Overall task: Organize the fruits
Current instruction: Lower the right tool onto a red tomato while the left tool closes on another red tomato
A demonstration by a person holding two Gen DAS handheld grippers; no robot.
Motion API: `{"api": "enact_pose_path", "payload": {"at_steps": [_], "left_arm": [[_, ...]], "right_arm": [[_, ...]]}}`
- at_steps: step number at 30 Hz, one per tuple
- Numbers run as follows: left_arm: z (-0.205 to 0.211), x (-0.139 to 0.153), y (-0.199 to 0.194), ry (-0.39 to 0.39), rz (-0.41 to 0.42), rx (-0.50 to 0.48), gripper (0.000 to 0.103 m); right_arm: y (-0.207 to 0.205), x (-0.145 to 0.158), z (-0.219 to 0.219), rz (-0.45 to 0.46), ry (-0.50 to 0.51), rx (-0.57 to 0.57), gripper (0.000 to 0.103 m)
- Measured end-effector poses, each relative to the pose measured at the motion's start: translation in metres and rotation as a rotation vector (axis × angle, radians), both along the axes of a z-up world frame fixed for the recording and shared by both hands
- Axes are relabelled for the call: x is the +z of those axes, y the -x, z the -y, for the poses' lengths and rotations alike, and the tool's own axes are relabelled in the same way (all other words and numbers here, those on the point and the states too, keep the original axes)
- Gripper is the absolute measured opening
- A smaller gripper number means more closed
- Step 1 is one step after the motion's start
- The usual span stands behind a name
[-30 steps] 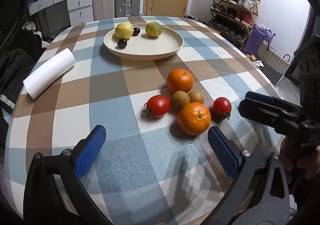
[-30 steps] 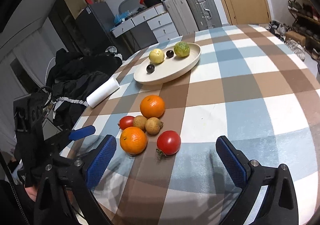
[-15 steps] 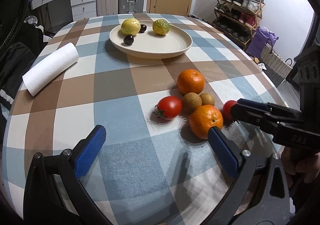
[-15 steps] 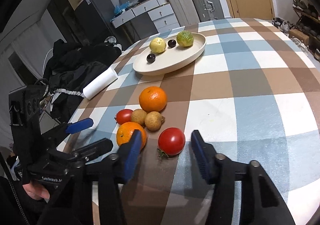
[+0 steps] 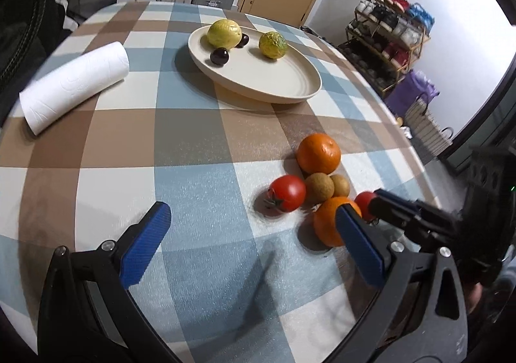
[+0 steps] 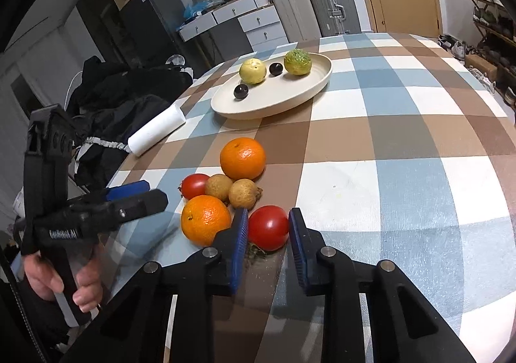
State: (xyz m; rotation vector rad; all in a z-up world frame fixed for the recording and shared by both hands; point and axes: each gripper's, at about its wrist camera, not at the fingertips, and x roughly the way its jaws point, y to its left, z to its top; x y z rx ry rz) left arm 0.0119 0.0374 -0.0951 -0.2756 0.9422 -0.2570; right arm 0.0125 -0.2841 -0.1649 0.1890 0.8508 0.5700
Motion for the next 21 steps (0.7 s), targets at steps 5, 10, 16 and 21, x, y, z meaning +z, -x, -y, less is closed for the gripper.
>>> {"api": "enact_pose_path", "payload": {"at_steps": [5, 10, 16, 21], "left_arm": [[-0.008, -0.003, -0.008, 0.045, -0.014, -0.006, 0.101], [-0.009, -0.005, -0.016, 0.129, -0.021, -0.054, 0.098], [0.003, -0.005, -0.021, 0.15, -0.018, -0.135, 0.077], [0.005, -0.012, -0.027, 0.172, -0.038, -0.149, 0.062]], "right_arm": [[-0.002, -0.002, 0.006, -0.012, -0.039, -0.007, 0.026], [0.0, 0.004, 0.007, 0.014, -0.047, 0.002, 0.025], [0.001, 0.011, 0.005, 0.038, -0.051, 0.017, 0.025], [0.002, 0.015, 0.001, 0.058, -0.059, 0.043, 0.014]]}}
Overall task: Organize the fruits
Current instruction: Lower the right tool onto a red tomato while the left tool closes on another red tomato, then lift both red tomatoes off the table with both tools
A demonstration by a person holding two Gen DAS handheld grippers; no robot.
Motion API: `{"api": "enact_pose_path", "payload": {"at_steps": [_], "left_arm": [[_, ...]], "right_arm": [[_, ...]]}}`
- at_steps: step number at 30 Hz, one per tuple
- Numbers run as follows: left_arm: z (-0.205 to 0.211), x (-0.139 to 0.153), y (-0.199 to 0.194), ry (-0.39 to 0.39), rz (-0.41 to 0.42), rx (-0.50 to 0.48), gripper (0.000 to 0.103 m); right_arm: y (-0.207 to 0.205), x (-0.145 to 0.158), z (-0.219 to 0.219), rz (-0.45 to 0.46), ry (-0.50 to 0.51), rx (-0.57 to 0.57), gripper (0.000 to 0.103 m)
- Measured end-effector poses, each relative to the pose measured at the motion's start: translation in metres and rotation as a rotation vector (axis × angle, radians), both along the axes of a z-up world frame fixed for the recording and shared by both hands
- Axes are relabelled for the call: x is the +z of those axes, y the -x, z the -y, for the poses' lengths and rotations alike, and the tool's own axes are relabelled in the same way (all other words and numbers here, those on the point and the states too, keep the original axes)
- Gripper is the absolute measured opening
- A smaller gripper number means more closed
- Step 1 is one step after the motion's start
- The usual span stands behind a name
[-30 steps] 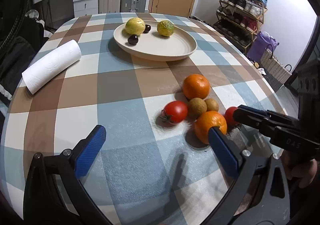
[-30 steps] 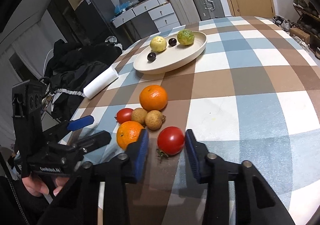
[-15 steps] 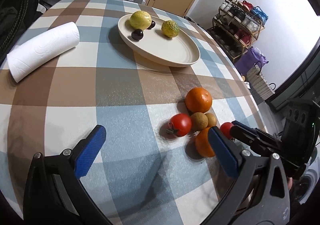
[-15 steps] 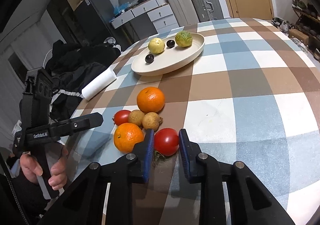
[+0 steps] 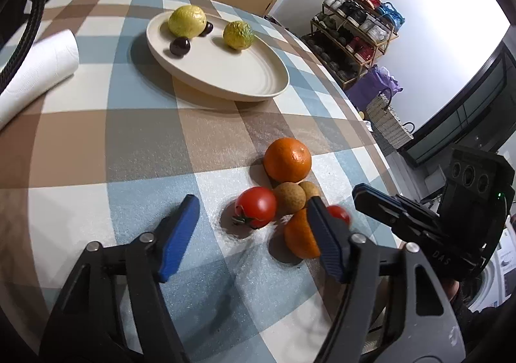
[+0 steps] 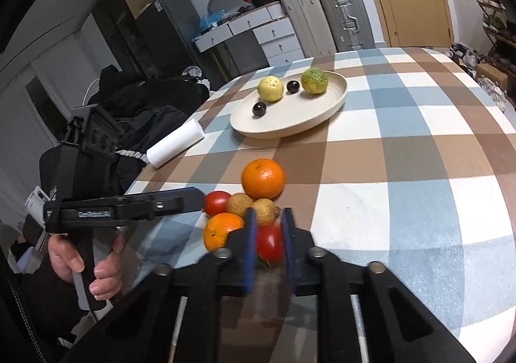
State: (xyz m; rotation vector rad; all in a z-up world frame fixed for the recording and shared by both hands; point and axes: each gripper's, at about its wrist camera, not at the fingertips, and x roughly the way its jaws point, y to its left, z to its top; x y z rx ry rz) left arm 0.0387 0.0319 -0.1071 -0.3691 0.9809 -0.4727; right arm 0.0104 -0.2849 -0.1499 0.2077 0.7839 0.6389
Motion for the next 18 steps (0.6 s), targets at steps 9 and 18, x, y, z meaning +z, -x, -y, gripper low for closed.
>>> {"api": "enact_pose_path", "payload": {"at_steps": [9, 18], "left_arm": [[-0.001, -0.009, -0.004, 0.039, -0.019, -0.03, 0.025], [-0.002, -0.005, -0.002, 0.04, 0.005, -0.029, 0.024]], "right_arm": [[-0.005, -0.007, 0.0, -0.029, 0.008, 0.0, 0.014], [0.0, -0.014, 0.003, -0.061, 0.002, 0.023, 0.021]]}}
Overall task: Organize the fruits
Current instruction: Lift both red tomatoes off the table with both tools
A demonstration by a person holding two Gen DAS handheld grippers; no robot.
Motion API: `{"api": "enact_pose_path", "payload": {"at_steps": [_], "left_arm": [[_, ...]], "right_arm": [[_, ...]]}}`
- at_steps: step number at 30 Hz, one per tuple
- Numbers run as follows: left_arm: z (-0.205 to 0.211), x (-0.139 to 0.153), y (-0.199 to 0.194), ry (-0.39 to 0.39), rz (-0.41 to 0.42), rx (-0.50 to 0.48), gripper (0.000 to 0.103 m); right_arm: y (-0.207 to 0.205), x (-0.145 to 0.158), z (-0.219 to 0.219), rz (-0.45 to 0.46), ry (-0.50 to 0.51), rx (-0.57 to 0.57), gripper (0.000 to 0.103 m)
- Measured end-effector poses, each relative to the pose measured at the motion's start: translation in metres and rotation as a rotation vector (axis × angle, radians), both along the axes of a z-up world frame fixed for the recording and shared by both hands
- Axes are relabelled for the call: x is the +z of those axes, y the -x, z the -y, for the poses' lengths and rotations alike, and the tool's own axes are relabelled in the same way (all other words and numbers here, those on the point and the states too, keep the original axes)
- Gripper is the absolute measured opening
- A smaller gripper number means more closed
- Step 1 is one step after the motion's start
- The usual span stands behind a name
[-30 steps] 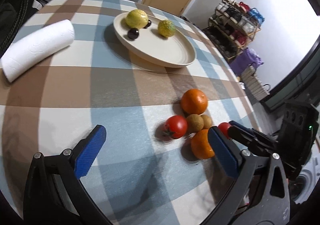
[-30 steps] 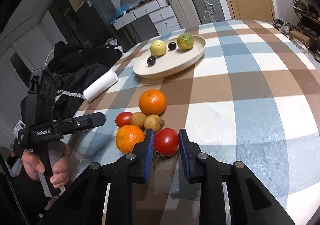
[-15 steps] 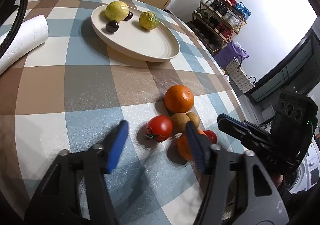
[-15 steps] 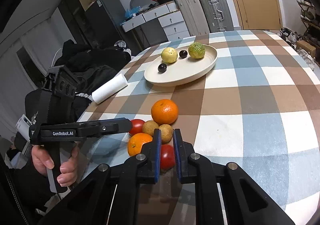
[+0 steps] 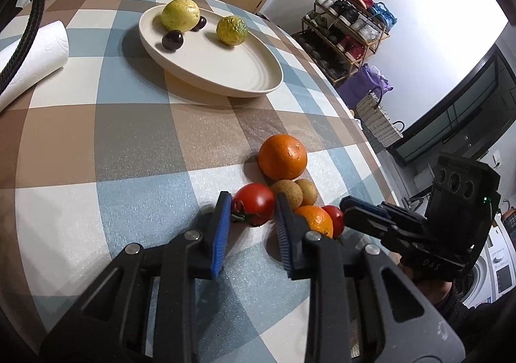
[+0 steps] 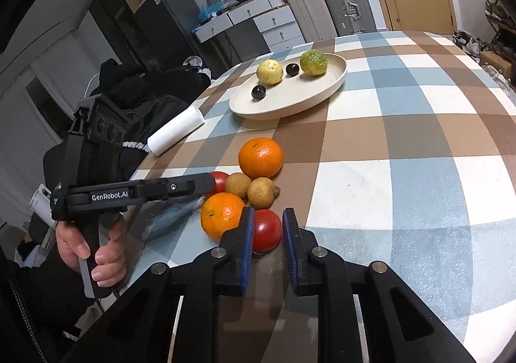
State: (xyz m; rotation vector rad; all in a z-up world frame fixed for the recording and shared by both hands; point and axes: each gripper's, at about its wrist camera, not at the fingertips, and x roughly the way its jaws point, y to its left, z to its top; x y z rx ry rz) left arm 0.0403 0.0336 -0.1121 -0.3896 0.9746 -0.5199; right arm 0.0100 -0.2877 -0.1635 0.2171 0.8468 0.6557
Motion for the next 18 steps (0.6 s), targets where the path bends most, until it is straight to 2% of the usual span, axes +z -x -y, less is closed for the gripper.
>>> {"api": "enact_pose_path", "payload": {"at_steps": [13, 16, 18], "left_arm": [[-0.007, 0.009, 0.005, 0.01, 0.019, 0.011, 0.024], [-0.013, 0.013, 0.005, 0.022, 0.027, 0.022, 0.024], [-0.016, 0.017, 0.005, 0.023, 0.035, 0.03, 0.024]], "right_arm": [[-0.007, -0.009, -0.007, -0.079, -0.03, 0.035, 0.034], [-0.007, -0.015, -0.012, -0.112, -0.031, 0.066, 0.034], [-0.004, -0.014, -0.014, -0.094, -0.019, 0.066, 0.034]]}}
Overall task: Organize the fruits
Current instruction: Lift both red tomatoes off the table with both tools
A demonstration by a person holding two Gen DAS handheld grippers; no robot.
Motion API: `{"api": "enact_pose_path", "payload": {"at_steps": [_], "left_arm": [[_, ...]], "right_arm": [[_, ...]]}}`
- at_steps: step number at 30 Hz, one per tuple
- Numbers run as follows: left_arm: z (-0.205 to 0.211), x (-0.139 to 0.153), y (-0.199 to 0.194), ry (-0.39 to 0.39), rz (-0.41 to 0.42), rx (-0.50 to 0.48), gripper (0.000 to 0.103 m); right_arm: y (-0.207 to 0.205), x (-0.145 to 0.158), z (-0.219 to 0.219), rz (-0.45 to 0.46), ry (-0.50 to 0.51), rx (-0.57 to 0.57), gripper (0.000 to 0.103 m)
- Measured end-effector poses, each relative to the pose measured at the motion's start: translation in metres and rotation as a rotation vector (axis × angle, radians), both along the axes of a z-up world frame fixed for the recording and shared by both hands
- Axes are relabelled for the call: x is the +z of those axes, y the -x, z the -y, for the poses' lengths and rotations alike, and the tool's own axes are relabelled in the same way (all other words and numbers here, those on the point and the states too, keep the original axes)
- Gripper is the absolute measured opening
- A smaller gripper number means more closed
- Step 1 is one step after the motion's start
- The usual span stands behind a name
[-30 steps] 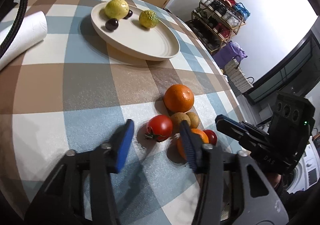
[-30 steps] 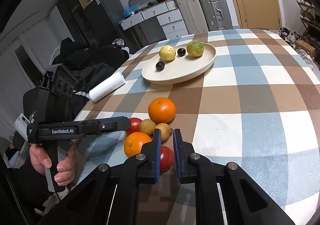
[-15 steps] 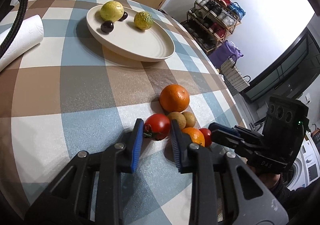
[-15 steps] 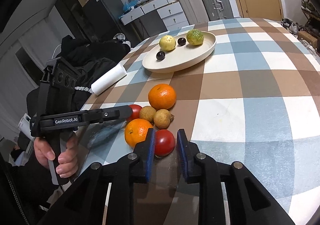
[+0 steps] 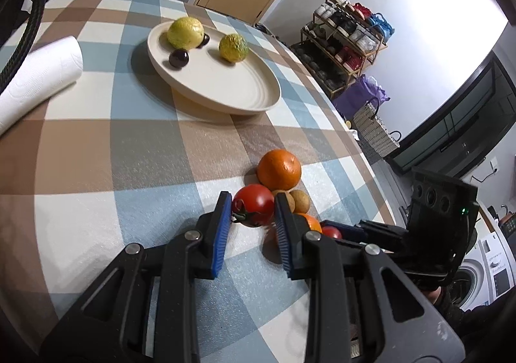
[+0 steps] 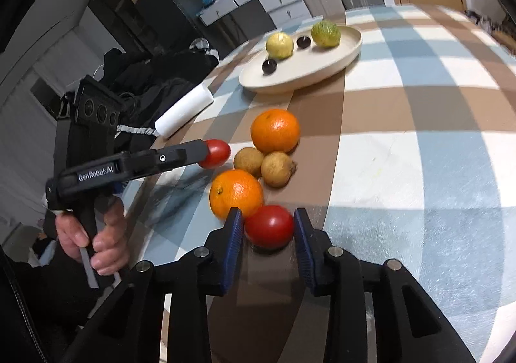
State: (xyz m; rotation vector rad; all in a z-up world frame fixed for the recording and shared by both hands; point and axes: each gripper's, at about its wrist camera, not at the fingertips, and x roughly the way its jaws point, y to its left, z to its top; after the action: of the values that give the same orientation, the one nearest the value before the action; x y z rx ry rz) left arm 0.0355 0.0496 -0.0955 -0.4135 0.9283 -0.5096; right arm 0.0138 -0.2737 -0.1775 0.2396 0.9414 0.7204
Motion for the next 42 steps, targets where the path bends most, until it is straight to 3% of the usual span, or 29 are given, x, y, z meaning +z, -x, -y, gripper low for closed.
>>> {"api": "enact_pose_path", "payload": {"at_steps": [8, 13, 19, 26, 28, 30, 33, 42], "left_arm": [[-0.015, 0.014, -0.009, 0.019, 0.022, 0.035, 0.024], [-0.025, 0.025, -0.023, 0.034, 0.045, 0.065, 0.018], [-0.028, 0.027, -0.048, 0.059, 0.029, 0.059, 0.018], [-0.01, 0.01, -0.057, -0.042, -0.035, 0.045, 0.019], [-0.01, 0.008, -0.057, -0.043, -0.038, 0.046, 0.021], [-0.008, 0.005, -0.058, -0.056, -0.047, 0.047, 0.042], [-0.006, 0.001, -0.059, -0.061, -0.048, 0.054, 0.055], [0.019, -0.011, -0.056, -0.053, -0.076, -0.03, 0.055]], "right_arm": [[0.001, 0.006, 0.004, 0.044, 0.008, -0.023, 0.028], [-0.001, 0.018, 0.011, 0.093, -0.022, -0.04, 0.028], [-0.026, 0.041, 0.016, 0.139, -0.053, -0.055, 0.028], [-0.051, 0.035, 0.015, 0.116, -0.051, -0.069, 0.028], [-0.052, 0.031, 0.016, 0.101, -0.057, -0.074, 0.028], [-0.05, 0.029, 0.015, 0.1, -0.06, -0.072, 0.028], [-0.047, 0.027, 0.014, 0.102, -0.051, -0.067, 0.028], [-0.042, 0.027, 0.018, 0.111, -0.049, -0.071, 0.028]]}}
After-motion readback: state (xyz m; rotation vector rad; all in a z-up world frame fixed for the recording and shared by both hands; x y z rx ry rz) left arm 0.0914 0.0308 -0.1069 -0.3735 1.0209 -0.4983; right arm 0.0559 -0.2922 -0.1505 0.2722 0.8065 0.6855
